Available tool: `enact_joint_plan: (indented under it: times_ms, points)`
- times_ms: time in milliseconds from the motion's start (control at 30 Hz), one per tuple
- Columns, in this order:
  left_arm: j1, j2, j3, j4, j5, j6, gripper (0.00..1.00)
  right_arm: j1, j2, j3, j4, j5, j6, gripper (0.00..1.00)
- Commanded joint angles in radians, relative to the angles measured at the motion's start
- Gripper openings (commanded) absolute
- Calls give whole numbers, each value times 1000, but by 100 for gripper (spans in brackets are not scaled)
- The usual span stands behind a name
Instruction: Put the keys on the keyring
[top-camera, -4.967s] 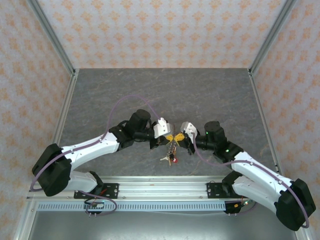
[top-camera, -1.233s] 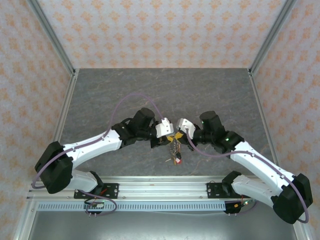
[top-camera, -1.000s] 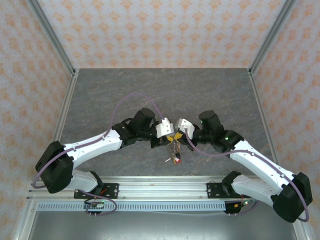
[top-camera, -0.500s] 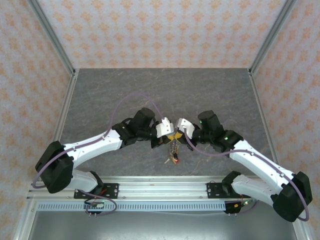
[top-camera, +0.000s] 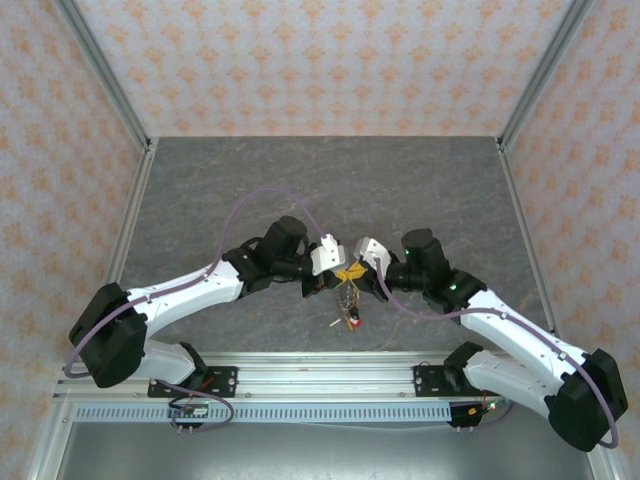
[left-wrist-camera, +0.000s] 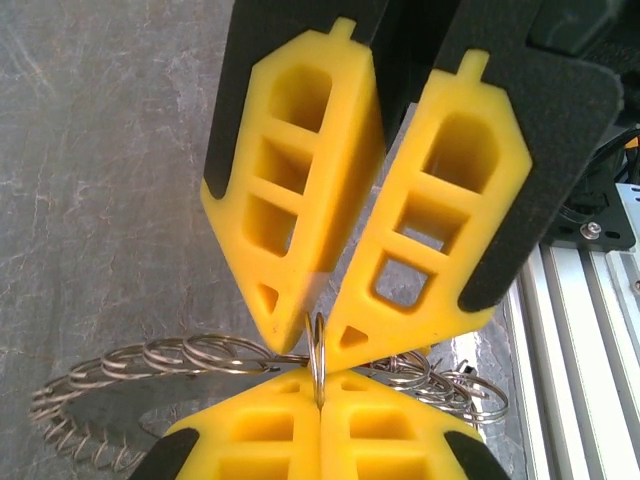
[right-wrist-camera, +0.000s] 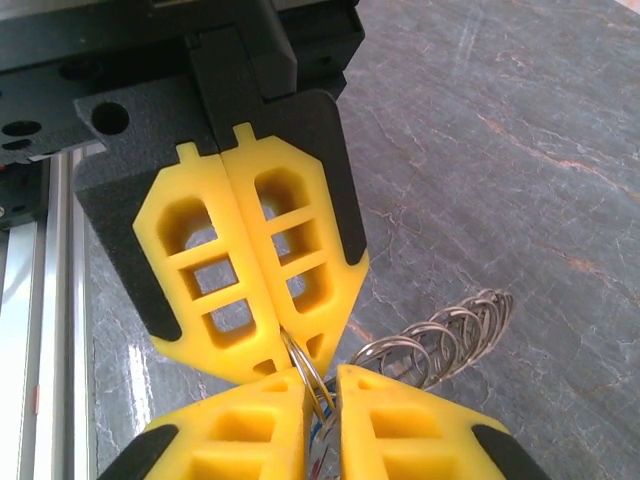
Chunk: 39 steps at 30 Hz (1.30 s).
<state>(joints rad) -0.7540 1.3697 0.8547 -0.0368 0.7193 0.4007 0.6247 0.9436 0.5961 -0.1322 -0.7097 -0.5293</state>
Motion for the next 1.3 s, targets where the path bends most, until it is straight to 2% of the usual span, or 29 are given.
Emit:
enact_joint_plan:
  times_ms: [0,100,167,233,333,433,633,767,867,1000,1100,1133,1267]
  points:
    - [-1,-39,6,99,65,-13,0,-6,-9,-19,70,-33,24,9]
    - [2,-40,5,90,36,-13,0,-7,-9,-29,90,-15,54,1]
    - [2,-39,-2,90,-17,-24,15,-8,-9,-51,134,20,103,0]
    - [2,-46,-16,100,-67,-38,26,-10,-12,-84,190,79,168,0]
    - [8,-70,-43,133,-116,-73,29,-9,-31,-136,253,192,280,0]
    - [14,-109,-74,178,-173,-116,30,-9,-59,-167,228,273,348,0]
    - [40,-223,-175,321,-449,-282,33,-11,-50,-220,185,349,518,0]
    - [48,-282,-224,367,-681,-425,44,-10,36,-285,305,326,651,0]
    - [50,-306,-238,367,-749,-492,48,14,121,-312,399,322,659,0]
    - [51,-297,-195,277,-816,-551,56,32,216,-290,413,352,609,0]
    - [52,-301,-181,255,-803,-571,55,40,257,-290,445,375,600,0]
    - [51,-308,-188,268,-813,-589,57,42,262,-297,454,387,595,0]
    - [51,-336,-200,251,-913,-681,88,47,246,-343,489,411,592,0]
